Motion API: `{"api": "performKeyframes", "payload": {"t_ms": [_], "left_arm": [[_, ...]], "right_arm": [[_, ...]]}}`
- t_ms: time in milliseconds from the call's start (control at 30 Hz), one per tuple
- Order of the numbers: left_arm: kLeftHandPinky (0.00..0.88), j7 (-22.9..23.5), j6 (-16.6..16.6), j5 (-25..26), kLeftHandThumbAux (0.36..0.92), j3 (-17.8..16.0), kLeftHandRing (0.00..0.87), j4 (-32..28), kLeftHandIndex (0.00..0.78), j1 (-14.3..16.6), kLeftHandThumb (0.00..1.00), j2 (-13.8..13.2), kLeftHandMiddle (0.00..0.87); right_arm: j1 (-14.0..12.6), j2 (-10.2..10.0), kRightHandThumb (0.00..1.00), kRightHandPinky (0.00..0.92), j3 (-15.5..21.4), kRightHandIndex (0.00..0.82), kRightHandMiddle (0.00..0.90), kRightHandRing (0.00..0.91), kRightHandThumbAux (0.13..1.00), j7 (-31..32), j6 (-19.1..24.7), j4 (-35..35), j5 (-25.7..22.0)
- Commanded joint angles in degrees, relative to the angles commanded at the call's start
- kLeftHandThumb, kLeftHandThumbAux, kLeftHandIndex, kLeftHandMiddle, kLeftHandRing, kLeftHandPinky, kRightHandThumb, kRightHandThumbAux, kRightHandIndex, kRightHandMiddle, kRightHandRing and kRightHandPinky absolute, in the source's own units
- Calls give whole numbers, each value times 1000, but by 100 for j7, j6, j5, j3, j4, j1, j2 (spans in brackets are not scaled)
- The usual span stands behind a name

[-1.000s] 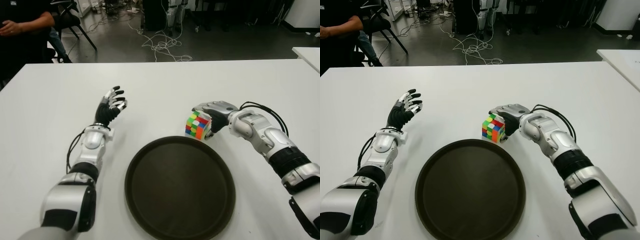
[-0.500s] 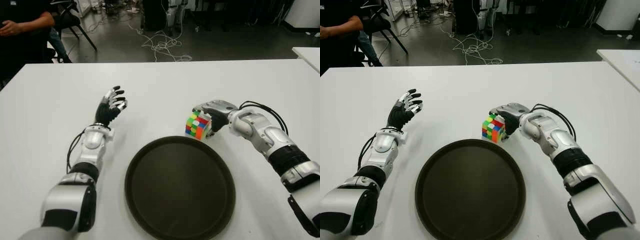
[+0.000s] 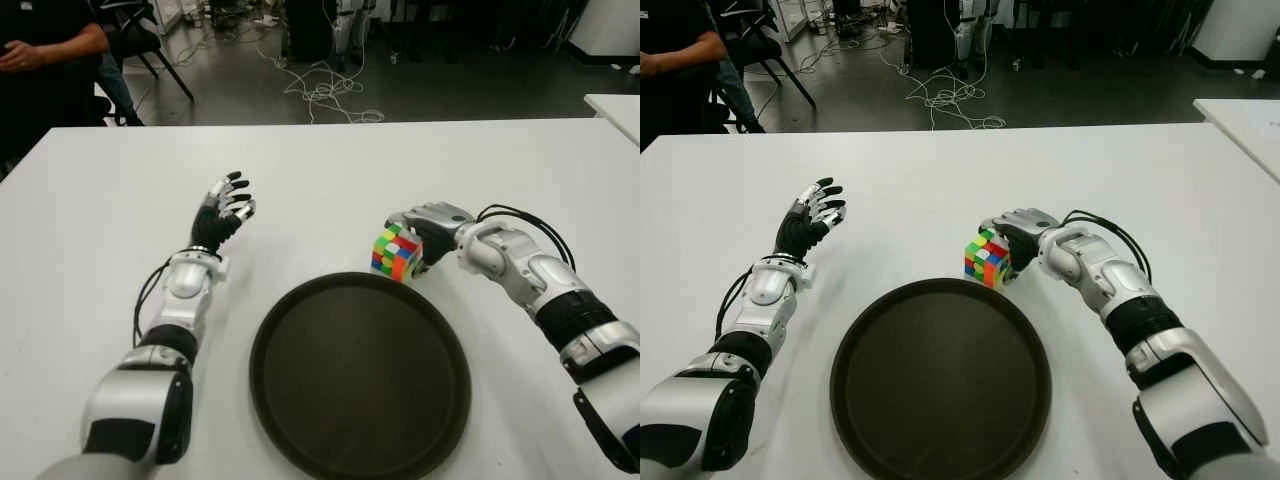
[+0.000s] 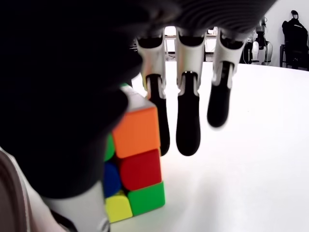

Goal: Pick up the Rubik's Cube and put it in the plate

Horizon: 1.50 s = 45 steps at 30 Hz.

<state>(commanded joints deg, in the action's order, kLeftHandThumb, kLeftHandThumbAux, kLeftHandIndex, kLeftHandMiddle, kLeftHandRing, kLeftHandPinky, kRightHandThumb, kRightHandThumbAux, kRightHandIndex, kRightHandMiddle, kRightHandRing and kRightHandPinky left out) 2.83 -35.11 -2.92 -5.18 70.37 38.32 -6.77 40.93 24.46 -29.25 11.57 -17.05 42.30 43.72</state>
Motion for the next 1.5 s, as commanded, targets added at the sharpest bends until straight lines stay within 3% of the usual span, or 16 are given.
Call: {"api": "performKeyframes", "payload": {"t_ms": [200, 267, 400, 500, 900, 1100, 1500], "left_arm": [[227, -4, 18, 19, 722, -12, 210, -14, 138, -7, 174, 16, 193], [224, -17, 32, 26, 716, -19, 211, -17, 139, -6, 172, 22, 196], [218, -19, 51, 36, 701, -27, 203, -17, 134, 1, 163, 29, 190], [220, -30, 69, 14, 696, -9, 203, -17, 133, 4, 157, 23, 187], [217, -60, 47, -10, 704, 12, 202, -23, 133, -4, 149, 24, 189], [217, -48, 36, 3, 722, 3, 205, -27, 137, -6, 160, 29, 194], [218, 22, 39, 34, 699, -13, 203, -38, 128, -10, 174, 34, 185]], "right_arm": [[-48, 2, 0, 407, 19, 238, 482, 486, 866, -51, -24, -52, -18], [-51, -10, 0, 375, 12, 214, 465, 472, 855, -6, 17, -70, -13], [-51, -28, 0, 239, -8, 139, 324, 344, 804, 100, 94, -105, -7], [-87, -39, 0, 216, -19, 145, 287, 297, 801, 158, 143, -192, -4], [-113, -27, 0, 240, -97, 201, 267, 268, 838, 150, -16, -242, 31], [-139, -31, 0, 196, -83, 196, 241, 236, 837, 118, -55, -262, 20], [-160, -23, 0, 197, -109, 196, 219, 218, 830, 170, -34, -339, 39]]}}
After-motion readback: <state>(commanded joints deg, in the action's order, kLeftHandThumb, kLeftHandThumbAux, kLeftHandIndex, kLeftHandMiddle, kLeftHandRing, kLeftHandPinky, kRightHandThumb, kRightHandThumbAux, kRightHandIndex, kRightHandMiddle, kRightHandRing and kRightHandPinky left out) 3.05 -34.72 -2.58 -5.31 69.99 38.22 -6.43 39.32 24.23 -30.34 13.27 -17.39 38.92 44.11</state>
